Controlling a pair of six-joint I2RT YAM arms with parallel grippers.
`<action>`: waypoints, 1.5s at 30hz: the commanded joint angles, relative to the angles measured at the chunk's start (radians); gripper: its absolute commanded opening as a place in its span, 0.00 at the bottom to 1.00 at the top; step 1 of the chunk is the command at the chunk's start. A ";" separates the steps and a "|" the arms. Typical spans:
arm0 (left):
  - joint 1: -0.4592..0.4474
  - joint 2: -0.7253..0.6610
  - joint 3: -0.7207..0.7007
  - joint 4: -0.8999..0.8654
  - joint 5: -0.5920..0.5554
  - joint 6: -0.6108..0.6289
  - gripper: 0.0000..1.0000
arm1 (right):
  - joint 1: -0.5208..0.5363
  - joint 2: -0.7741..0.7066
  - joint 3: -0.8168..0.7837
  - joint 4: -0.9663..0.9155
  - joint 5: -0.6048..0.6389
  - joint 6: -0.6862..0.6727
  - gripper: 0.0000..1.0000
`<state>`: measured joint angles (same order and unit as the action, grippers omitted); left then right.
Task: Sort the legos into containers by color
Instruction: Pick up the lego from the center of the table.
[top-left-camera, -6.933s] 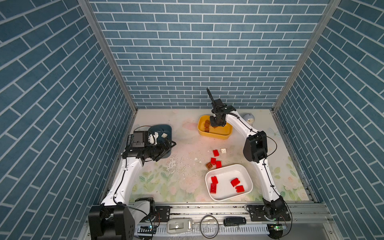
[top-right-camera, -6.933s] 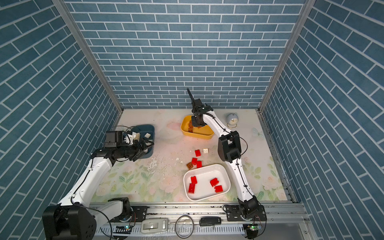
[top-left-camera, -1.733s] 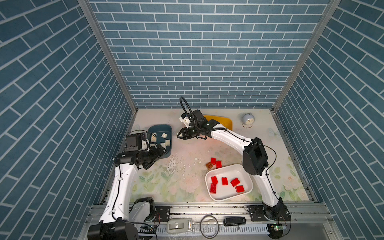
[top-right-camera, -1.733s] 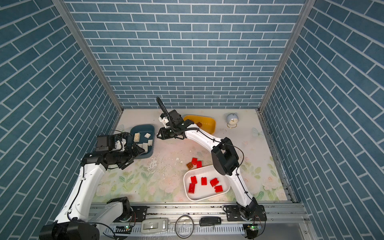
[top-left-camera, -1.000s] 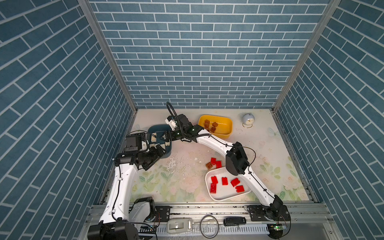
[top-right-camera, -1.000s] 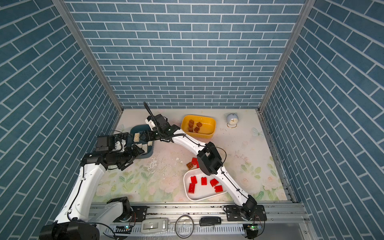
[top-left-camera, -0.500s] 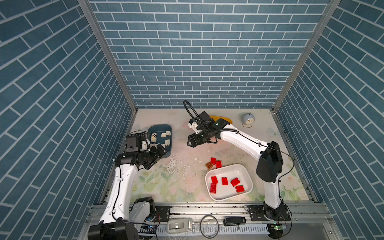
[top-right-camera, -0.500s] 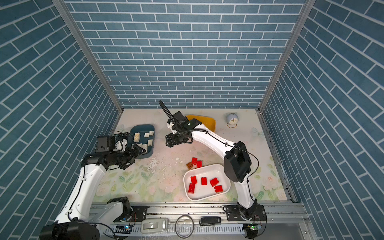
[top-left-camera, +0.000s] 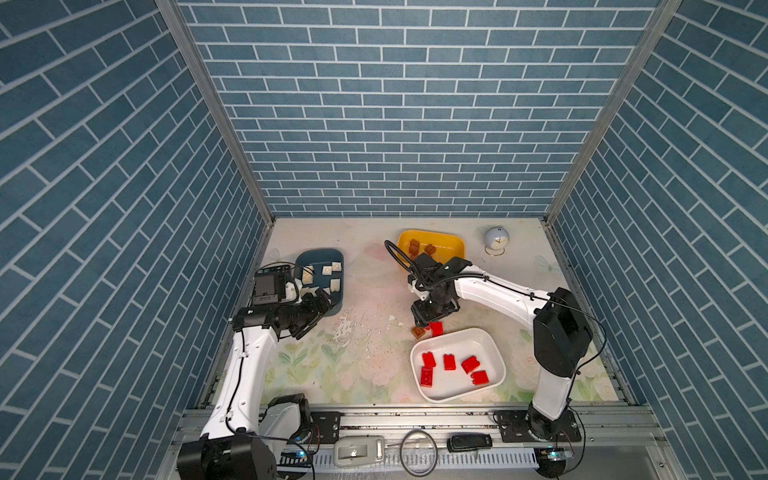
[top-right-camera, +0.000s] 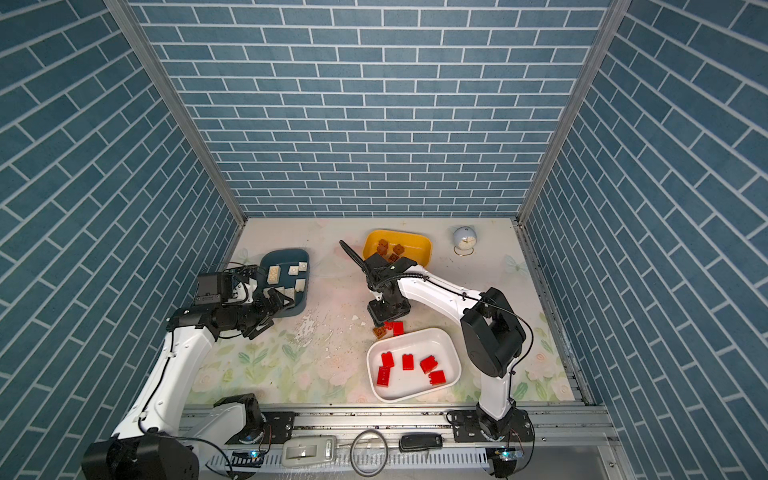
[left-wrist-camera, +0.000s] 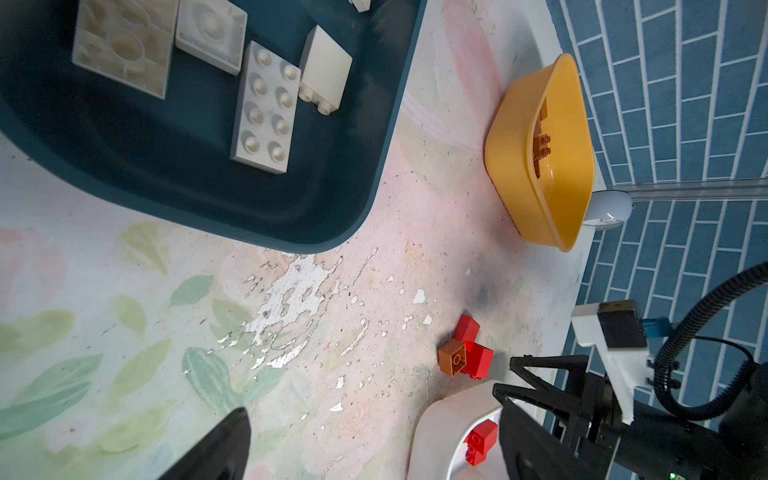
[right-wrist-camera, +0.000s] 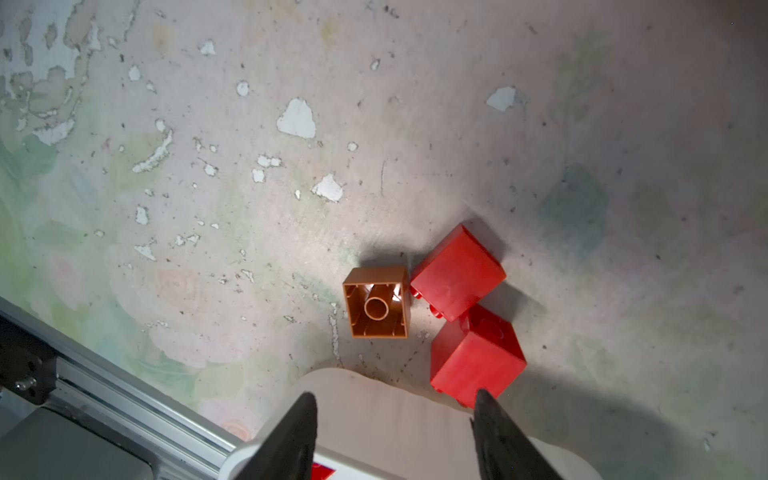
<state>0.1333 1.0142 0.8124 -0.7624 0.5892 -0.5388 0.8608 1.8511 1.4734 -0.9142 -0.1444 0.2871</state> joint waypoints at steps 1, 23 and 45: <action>0.005 0.010 -0.014 0.014 0.013 0.006 0.95 | 0.016 0.036 0.010 0.045 -0.028 -0.035 0.56; 0.006 0.035 -0.036 0.038 0.020 0.016 0.95 | 0.060 0.161 -0.006 0.054 -0.060 -0.057 0.46; 0.005 0.029 -0.044 0.035 0.021 0.020 0.95 | 0.060 0.211 0.217 0.032 0.016 -0.091 0.46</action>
<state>0.1333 1.0454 0.7860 -0.7269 0.6044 -0.5312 0.9161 2.0972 1.6867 -0.8349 -0.1459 0.2295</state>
